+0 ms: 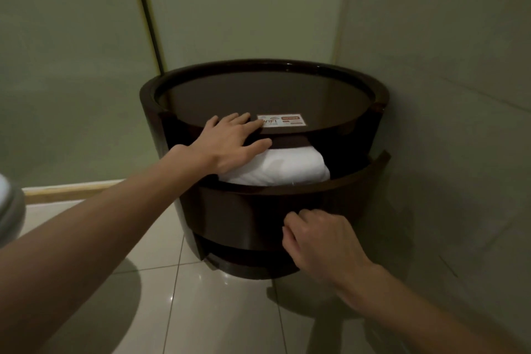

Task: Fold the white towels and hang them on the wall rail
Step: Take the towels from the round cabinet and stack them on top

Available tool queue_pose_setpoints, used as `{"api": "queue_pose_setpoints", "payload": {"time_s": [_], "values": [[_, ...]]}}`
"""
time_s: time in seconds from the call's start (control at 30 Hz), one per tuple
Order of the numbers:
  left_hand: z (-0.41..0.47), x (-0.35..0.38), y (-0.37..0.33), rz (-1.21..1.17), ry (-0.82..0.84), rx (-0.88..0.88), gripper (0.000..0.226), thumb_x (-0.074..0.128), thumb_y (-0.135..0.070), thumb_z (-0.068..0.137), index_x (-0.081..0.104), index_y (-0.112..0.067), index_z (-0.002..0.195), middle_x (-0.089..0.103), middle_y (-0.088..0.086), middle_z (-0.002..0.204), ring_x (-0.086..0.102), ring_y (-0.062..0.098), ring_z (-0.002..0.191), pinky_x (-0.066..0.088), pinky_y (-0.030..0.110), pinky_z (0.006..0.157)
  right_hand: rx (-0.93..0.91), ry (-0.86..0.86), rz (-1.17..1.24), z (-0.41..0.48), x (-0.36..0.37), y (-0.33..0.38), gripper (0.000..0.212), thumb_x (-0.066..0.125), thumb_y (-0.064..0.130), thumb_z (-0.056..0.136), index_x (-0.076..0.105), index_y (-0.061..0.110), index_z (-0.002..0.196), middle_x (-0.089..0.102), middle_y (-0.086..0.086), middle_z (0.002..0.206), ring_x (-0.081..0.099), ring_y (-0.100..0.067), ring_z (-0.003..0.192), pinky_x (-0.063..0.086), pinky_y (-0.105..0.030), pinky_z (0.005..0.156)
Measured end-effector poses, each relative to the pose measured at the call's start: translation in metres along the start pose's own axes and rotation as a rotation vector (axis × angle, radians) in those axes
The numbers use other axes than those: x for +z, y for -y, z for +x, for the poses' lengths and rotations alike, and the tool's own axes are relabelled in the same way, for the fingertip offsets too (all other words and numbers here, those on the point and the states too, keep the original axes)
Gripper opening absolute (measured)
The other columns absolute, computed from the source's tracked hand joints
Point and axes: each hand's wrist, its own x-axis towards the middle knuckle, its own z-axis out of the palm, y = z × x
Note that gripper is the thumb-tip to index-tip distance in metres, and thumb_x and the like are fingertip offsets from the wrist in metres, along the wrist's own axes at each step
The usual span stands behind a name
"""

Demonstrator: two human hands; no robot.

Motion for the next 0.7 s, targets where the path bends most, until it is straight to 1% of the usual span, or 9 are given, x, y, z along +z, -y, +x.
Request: {"api": "queue_pose_setpoints", "payload": {"time_s": [0.07, 0.13, 0.2, 0.37, 0.5, 0.6, 0.7], "values": [[0.000, 0.000, 0.000, 0.014, 0.005, -0.001, 0.065, 0.023, -0.064, 0.092, 0.017, -0.034, 0.149, 0.014, 0.001, 0.159, 0.010, 0.021, 0.146, 0.004, 0.047, 0.116, -0.019, 0.007, -0.011, -0.007, -0.003, 0.002, 0.020, 0.051, 0.028, 0.086, 0.052, 0.022, 0.066, 0.052, 0.004, 0.055, 0.048, -0.014, 0.045, 0.030, -0.023, 0.039], [-0.002, 0.003, 0.001, 0.021, 0.006, -0.003, 0.066, 0.023, -0.064, 0.092, 0.016, -0.034, 0.150, 0.014, 0.001, 0.159, 0.009, 0.022, 0.146, 0.004, 0.047, 0.117, -0.033, 0.016, -0.028, -0.012, -0.006, 0.004, 0.018, 0.061, 0.026, 0.082, 0.054, 0.022, 0.066, 0.053, 0.004, 0.055, 0.049, -0.014, 0.045, 0.025, -0.022, 0.041], [-0.002, 0.004, 0.000, 0.025, -0.006, -0.005, 0.065, 0.024, -0.064, 0.092, 0.017, -0.033, 0.149, 0.014, 0.002, 0.159, 0.010, 0.022, 0.146, 0.003, 0.048, 0.117, -0.030, 0.016, -0.033, -0.015, -0.009, 0.005, 0.019, 0.068, 0.024, 0.077, 0.054, 0.021, 0.066, 0.053, 0.003, 0.055, 0.049, -0.016, 0.045, 0.024, -0.023, 0.042], [-0.001, 0.007, -0.001, 0.023, -0.016, -0.004, 0.064, 0.028, -0.060, 0.094, 0.022, -0.029, 0.149, 0.017, 0.005, 0.158, 0.014, 0.025, 0.145, 0.007, 0.048, 0.116, -0.009, 0.013, -0.008, -0.021, -0.014, 0.010, 0.013, 0.063, 0.022, 0.080, 0.055, 0.018, 0.070, 0.056, -0.002, 0.059, 0.054, -0.023, 0.050, 0.037, -0.029, 0.040], [0.003, 0.008, 0.003, 0.036, -0.026, 0.001, 0.063, 0.028, -0.059, 0.095, 0.022, -0.028, 0.149, 0.019, 0.007, 0.157, 0.016, 0.027, 0.144, 0.008, 0.050, 0.115, 0.002, 0.022, 0.005, -0.024, -0.018, 0.013, 0.014, 0.062, 0.020, 0.084, 0.057, 0.016, 0.072, 0.057, -0.004, 0.059, 0.053, -0.023, 0.049, 0.033, -0.028, 0.041], [0.004, 0.008, 0.005, 0.041, -0.025, 0.001, 0.064, 0.027, -0.061, 0.094, 0.022, -0.029, 0.149, 0.019, 0.007, 0.157, 0.016, 0.027, 0.144, 0.008, 0.051, 0.115, 0.005, 0.020, 0.008, -0.028, -0.023, 0.016, 0.014, 0.065, 0.019, 0.083, 0.058, 0.015, 0.071, 0.057, -0.004, 0.058, 0.053, -0.023, 0.048, 0.029, -0.027, 0.042], [0.002, 0.006, 0.004, 0.030, -0.006, 0.005, 0.075, 0.023, -0.070, 0.086, 0.022, -0.029, 0.149, 0.020, 0.007, 0.157, 0.016, 0.027, 0.144, 0.008, 0.051, 0.115, 0.006, 0.041, 0.004, -0.036, -0.029, 0.020, 0.013, 0.066, 0.020, 0.081, 0.058, 0.016, 0.071, 0.058, -0.003, 0.058, 0.055, -0.022, 0.048, 0.028, -0.025, 0.044]]}}
